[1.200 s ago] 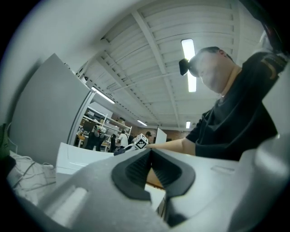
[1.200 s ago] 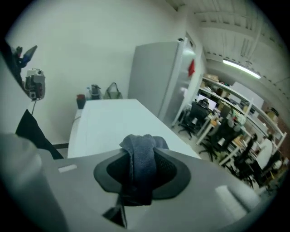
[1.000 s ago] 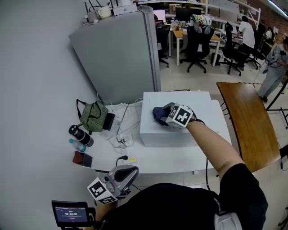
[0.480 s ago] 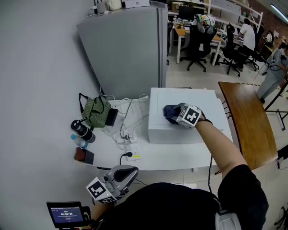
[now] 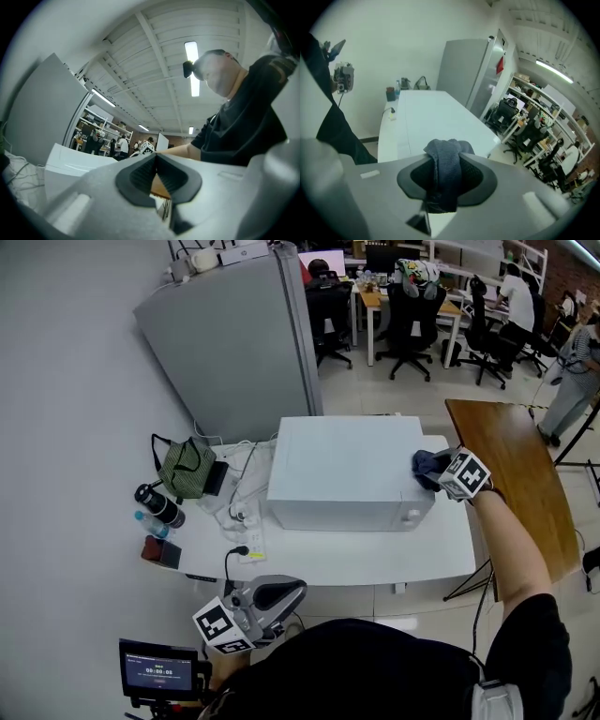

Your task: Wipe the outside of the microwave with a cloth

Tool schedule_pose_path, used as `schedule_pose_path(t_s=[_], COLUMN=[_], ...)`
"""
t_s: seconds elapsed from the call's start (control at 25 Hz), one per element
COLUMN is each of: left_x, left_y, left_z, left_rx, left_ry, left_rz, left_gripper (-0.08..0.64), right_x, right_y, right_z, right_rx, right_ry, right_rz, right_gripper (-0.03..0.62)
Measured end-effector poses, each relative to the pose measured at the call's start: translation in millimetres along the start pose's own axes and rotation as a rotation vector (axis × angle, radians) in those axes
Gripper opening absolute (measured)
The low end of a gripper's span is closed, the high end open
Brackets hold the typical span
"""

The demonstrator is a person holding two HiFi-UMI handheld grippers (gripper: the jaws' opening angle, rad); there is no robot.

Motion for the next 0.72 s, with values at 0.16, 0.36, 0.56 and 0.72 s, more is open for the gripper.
schedule_pose_path(t_s=[0.16, 0.36, 0.56, 0.72], left_x=[0.8, 26.9, 53.8, 56.0], left_y=[-33.6, -110.4, -172.6, -175.9], left_z=[8.5, 20.7, 34.9, 37.8], left_rx=[0.043, 0.085, 0.119, 0.128], left_ry=[0.031, 0.074, 0.077, 0.060], left_rz=[-0.010, -0.030, -0.048, -0.057], left_gripper=[0.005, 0.005, 0.005, 0.005], right_x=[93.5, 205.9, 231.4, 209.2], right_y=[71.1, 191.8, 260.6, 240.5], right_z=[81.5, 205.2, 238.8, 211.0], right_rx=[0.173, 0.312, 0.306, 0.278], right_ry=[-0.072, -0.179, -0.216, -0.143], right_rz=[-0.202, -0.244, -0.122, -0.119], right_gripper=[0.103, 0.103, 0.103, 0.103])
Point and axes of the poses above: the fingertips, and each gripper's own axes: y forward along the fingers, z to its left, x out of its top, the point moved 5 cm from there along -y, backward along the fingers, and after that the axes turned 12 degrees about -z, right-handed, at the moved point
